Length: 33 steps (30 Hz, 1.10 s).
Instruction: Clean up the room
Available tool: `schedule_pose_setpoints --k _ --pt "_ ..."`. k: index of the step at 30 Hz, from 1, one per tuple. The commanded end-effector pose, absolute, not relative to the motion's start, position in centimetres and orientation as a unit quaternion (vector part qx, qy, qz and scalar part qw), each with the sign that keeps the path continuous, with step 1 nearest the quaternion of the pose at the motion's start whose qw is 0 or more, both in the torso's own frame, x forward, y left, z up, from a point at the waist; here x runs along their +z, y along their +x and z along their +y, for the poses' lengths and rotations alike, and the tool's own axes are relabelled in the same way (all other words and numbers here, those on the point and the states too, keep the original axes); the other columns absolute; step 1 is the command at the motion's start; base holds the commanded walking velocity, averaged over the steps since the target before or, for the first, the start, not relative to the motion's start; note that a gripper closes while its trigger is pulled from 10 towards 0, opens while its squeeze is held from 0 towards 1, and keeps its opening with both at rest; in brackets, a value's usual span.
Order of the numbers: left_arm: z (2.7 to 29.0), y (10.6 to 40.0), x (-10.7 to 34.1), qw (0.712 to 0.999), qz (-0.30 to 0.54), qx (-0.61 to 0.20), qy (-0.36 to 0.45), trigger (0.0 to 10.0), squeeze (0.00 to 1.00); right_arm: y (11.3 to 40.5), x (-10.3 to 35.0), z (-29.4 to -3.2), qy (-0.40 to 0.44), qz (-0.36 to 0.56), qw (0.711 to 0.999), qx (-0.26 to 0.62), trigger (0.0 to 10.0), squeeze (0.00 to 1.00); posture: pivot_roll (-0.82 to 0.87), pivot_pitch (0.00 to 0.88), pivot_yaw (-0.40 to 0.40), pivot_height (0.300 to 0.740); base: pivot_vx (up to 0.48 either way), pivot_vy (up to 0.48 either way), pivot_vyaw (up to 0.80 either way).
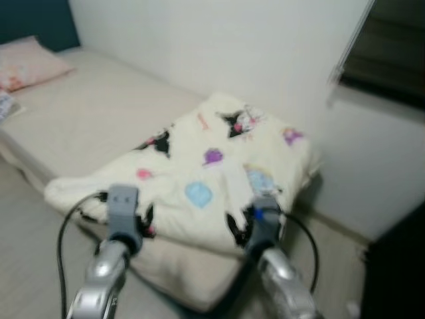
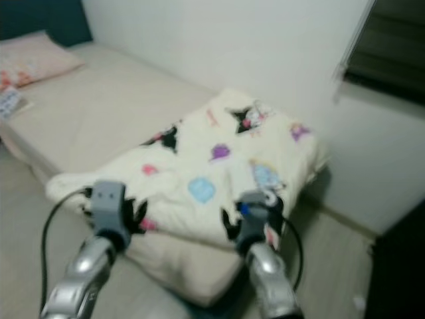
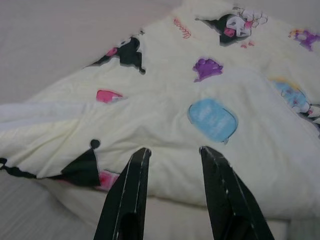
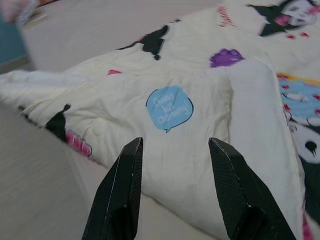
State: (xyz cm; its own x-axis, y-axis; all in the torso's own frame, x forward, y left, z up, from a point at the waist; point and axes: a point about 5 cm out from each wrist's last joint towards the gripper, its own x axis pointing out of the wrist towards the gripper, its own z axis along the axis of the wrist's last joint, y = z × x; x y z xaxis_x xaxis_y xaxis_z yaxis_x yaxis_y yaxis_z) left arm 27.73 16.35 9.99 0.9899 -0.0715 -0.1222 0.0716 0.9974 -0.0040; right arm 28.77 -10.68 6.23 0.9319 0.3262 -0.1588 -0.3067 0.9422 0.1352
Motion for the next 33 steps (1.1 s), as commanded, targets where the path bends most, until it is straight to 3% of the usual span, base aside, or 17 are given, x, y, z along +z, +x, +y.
schedule_pose_setpoints --k 1,9,12,22,33 --pt "16.3 27.5 9.7 0.997 0.069 -0.037 -0.003 10.0 0.0 28.6 6.1 -11.0 0.047 0.092 0.982 0.159 10.0 0.0 0.09 0.042 -0.072 0.74 0.0 -0.48 0.8" --pt "16.4 27.6 9.7 0.997 0.069 -0.034 -0.005 10.0 0.0 28.6 6.2 -10.9 0.043 0.09 0.981 0.166 10.0 0.0 0.08 0.044 -0.072 0.74 0.0 -0.467 0.8" --pt "16.6 27.7 9.6 0.996 0.08 -0.023 -0.015 10.0 0.0 28.6 6.3 -10.8 0.046 0.088 0.98 0.17 10.0 0.0 0.08 0.045 -0.07 0.74 0.0 0.0 0.0" --pt "17.2 27.8 9.6 0.996 0.083 -0.008 -0.029 10.0 0.0 28.3 6.3 -10.1 0.056 0.089 0.975 0.195 10.0 0.0 0.08 0.051 -0.072 0.74 0.0 0.48 0.0" --pt "17.1 27.8 9.8 0.997 0.074 -0.006 -0.013 10.0 0.0 28.4 6.5 -10.0 0.047 0.085 0.974 0.204 10.0 0.0 0.08 0.047 -0.073 0.74 0.0 0.0 0.0"
